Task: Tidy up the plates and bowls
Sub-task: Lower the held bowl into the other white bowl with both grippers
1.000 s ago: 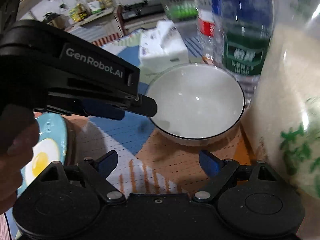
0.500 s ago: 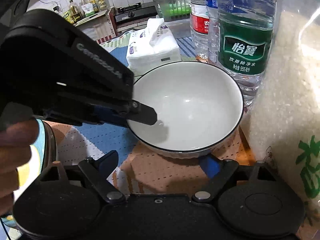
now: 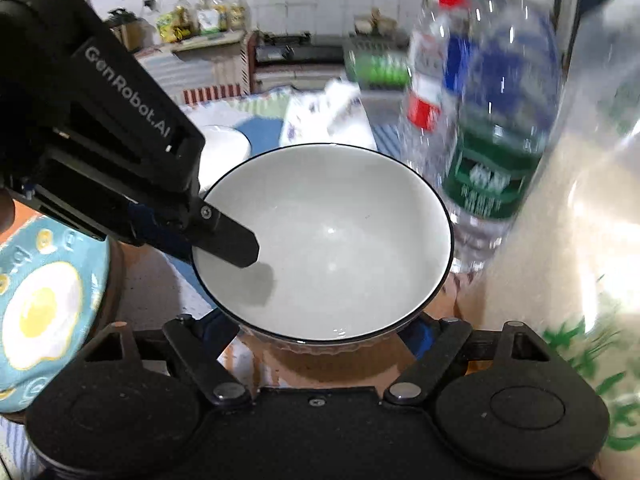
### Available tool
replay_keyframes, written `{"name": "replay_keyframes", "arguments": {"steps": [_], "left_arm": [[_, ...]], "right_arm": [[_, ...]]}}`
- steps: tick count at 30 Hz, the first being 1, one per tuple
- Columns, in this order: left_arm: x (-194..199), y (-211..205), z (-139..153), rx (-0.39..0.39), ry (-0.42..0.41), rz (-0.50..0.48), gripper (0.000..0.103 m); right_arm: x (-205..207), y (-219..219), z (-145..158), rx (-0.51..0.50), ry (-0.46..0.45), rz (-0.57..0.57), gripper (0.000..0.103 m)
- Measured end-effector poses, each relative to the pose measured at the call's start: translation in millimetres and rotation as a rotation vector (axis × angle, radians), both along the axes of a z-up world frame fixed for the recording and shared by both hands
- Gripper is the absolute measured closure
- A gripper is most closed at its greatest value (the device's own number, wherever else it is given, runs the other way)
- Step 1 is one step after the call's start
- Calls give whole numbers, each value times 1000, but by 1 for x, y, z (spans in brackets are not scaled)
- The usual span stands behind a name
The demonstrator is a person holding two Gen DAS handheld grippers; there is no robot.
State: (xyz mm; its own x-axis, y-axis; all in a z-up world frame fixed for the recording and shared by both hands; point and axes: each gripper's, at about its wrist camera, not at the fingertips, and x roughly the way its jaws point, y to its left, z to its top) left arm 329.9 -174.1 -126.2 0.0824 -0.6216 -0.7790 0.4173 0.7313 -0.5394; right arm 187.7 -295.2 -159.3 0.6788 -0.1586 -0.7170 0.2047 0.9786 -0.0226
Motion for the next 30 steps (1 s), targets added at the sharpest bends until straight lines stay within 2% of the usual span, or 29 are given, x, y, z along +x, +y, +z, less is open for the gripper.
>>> {"name": "replay_keyframes", "arguments": {"steps": [3,8,11,15,18,22,30], "left_arm": [[-9,11,19,-6,-29,9,88],[-30,35,62,32,-105,25,88],[-39,52,81,23,-141,39,88],[-48,77,95,3,-133,66,89],[-60,89,95,3,-116,83,89],[-78,98,85,14,-74,83,89],[-99,102,53,53,3,75,89]], "right_arm": [[-7,4,15,8,-24,29,16],[-22,23,44,-18,-88,120,16],[-34,34,60,7,-122,177,13],[-38,55,73,-49,-132,251,13],[-50,67,81,-84,-149,284,13],[-66,74,83,-76,-147,304,13],[-97,82,67,-55,-50,355,13]]}}
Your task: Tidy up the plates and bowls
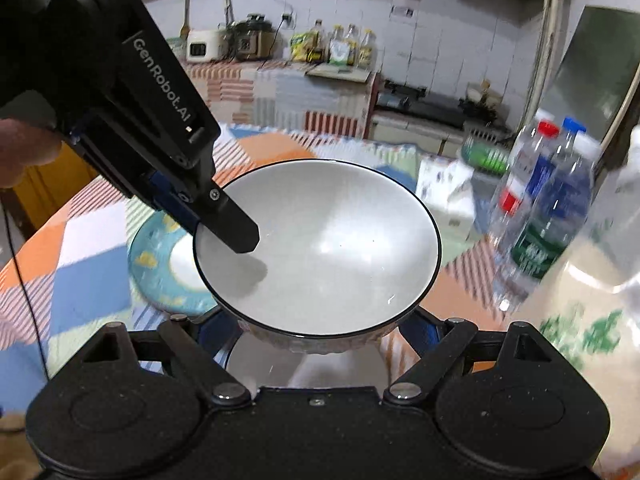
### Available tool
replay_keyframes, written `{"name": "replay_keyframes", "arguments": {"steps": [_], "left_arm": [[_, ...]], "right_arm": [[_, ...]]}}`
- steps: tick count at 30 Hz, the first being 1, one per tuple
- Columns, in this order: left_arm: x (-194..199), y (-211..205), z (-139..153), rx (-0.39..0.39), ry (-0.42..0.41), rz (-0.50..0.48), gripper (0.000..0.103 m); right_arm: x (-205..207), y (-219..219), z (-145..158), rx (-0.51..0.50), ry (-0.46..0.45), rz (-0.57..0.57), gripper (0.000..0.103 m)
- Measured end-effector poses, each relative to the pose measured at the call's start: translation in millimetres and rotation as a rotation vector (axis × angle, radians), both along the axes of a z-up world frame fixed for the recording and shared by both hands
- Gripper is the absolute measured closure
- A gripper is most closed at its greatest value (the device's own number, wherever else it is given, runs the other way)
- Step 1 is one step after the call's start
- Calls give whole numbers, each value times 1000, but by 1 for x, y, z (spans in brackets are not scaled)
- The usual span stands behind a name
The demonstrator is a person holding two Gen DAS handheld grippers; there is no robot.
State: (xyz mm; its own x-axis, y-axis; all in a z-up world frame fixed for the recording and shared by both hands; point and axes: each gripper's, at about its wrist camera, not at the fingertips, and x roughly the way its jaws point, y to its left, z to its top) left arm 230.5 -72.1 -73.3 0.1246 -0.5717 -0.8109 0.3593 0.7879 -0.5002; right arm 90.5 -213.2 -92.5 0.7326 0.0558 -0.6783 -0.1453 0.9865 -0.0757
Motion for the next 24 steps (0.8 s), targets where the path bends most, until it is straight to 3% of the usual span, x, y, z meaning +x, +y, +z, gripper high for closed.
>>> {"name": "replay_keyframes", "arguments": {"steps": [12,24], "left_arm": [[-12,-13,-33,64,35,-34,89],[-25,-28,-47,168,-20,-85,89]], "right_arm": [[-20,-1,-23,15,107,29,11],[-19,3,-32,-36,148,12,12]]}}
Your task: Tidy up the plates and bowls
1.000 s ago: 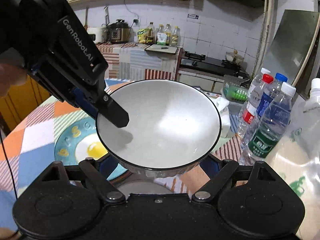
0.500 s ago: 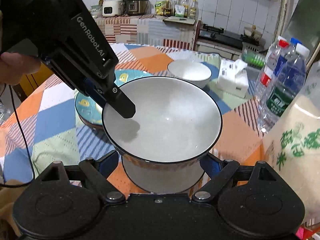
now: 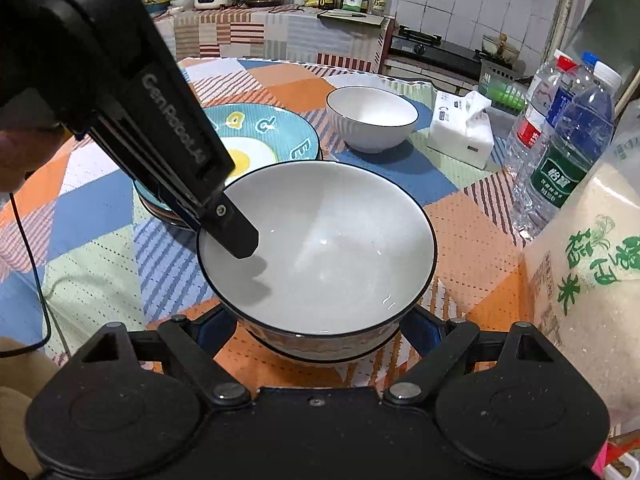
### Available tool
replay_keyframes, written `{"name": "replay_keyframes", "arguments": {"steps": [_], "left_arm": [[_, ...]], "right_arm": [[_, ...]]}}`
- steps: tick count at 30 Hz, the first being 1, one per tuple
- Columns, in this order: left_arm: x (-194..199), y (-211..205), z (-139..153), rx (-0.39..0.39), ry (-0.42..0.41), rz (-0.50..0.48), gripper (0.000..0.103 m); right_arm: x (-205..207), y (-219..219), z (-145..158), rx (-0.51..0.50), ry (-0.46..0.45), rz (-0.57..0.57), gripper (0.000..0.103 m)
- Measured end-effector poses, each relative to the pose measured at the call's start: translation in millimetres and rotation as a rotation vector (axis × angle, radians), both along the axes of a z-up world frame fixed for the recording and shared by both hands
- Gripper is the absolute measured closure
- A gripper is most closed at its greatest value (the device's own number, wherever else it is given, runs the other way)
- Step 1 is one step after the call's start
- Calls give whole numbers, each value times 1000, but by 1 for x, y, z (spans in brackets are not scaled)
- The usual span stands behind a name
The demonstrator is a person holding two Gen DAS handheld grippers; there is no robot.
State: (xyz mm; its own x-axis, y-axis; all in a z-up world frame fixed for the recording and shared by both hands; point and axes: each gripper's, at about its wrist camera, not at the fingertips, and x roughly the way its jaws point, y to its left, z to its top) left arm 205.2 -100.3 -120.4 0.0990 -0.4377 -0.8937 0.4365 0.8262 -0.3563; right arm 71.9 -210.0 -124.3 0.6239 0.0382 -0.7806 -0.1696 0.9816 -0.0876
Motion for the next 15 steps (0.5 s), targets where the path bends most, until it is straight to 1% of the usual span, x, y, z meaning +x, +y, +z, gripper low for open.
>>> {"name": "replay_keyframes", "arguments": {"steps": [3,12,15], "left_arm": [[0,-1,-3,14,-2,0,88],[1,-5,-9,24,-9,-4,88],[-1,-6,-9,27,-17,-6,86]], "right_arm": [[1,3,-2,-21,11,5,11],[2,3,-4,-30,28,-2,11],[3,3,-5,-31,31,-5,9]]}}
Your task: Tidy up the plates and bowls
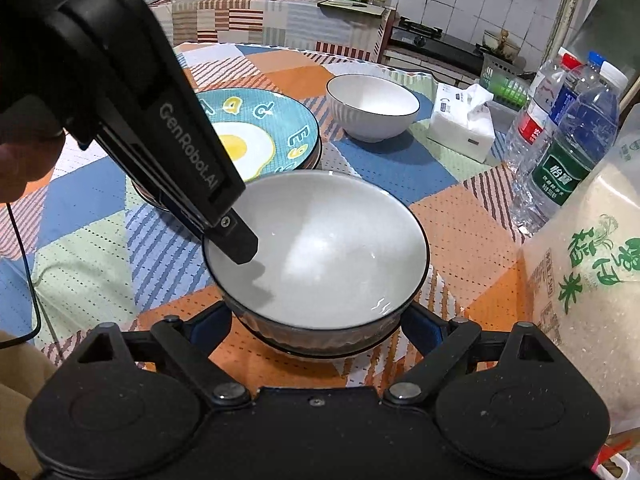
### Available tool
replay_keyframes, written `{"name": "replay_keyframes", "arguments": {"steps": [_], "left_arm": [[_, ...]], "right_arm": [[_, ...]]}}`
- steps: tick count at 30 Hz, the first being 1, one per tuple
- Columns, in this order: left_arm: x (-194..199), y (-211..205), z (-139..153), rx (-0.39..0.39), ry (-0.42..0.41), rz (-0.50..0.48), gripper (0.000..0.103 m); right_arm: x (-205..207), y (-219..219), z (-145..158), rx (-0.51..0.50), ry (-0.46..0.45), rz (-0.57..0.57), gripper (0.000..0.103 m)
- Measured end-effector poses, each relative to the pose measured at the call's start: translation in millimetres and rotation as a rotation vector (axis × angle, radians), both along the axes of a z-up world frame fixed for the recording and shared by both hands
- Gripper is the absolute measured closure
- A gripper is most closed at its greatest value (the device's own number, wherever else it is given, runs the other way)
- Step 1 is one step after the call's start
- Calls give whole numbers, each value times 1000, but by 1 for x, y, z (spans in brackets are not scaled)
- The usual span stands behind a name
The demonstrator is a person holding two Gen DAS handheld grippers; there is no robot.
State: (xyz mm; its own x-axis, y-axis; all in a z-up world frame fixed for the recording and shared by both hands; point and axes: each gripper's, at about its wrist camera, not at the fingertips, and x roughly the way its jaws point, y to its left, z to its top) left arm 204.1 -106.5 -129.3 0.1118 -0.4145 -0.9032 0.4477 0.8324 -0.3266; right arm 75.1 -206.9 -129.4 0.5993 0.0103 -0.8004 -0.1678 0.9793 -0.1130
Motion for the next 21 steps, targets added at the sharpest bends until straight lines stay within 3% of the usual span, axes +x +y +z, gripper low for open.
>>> {"name": "replay_keyframes", "arguments": {"steps": [9,21], "left_arm": [[2,5,11,-36,4,5,86],[28,32,51,-110,-64,61,82]], "right_arm": [[-5,-3,7,-9,-3,27,7],[1,-28,63,84,-130,24,7]]}}
